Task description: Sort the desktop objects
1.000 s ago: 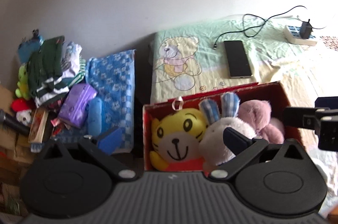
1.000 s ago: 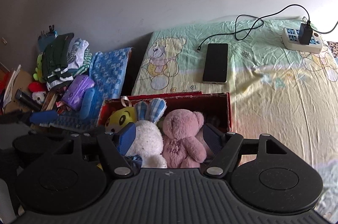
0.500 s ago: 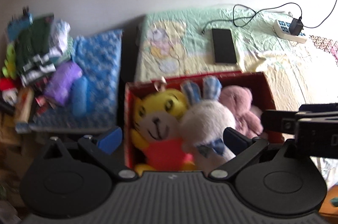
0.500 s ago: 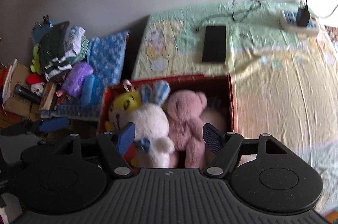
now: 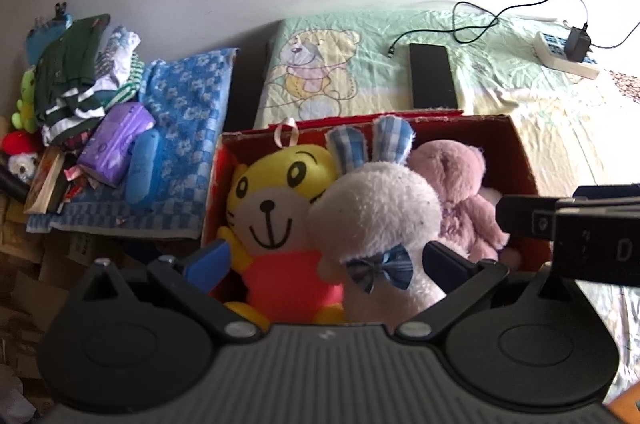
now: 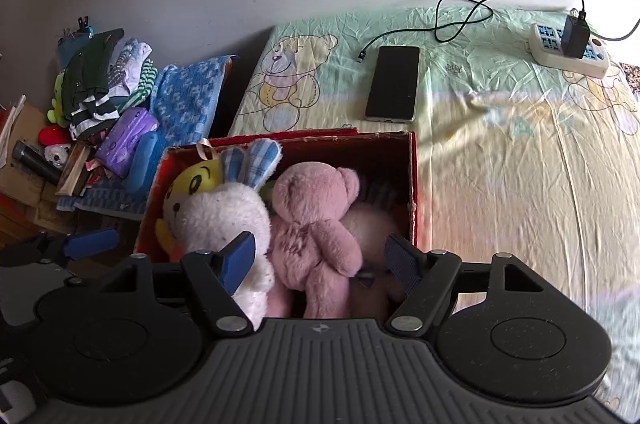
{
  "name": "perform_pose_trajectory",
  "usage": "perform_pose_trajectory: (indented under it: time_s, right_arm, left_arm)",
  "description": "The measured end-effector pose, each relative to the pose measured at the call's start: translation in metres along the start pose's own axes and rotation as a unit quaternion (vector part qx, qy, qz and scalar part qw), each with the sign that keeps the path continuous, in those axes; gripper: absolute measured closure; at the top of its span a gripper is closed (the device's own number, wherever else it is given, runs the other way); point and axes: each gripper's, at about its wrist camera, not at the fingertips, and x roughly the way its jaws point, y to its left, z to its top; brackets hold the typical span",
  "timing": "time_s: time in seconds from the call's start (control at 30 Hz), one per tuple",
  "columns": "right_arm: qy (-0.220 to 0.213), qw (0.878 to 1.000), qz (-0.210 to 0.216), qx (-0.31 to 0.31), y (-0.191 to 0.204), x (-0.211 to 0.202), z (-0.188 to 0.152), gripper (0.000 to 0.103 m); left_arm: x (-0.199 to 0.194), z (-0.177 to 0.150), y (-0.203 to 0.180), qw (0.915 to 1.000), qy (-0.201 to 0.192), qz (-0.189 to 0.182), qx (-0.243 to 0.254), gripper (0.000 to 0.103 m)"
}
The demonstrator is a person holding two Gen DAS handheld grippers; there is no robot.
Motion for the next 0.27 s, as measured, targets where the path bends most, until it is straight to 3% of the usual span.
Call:
perform_pose_trajectory:
  time_s: [0.27]
  right_arm:
    - [0.002,1.000,0.008,0.008,-0.003,0.009,-0.014,0.027]
  left_arm:
    - [0.011,-0.009,-0.003,0.9997,0.018,0.013,-0.003,0.001]
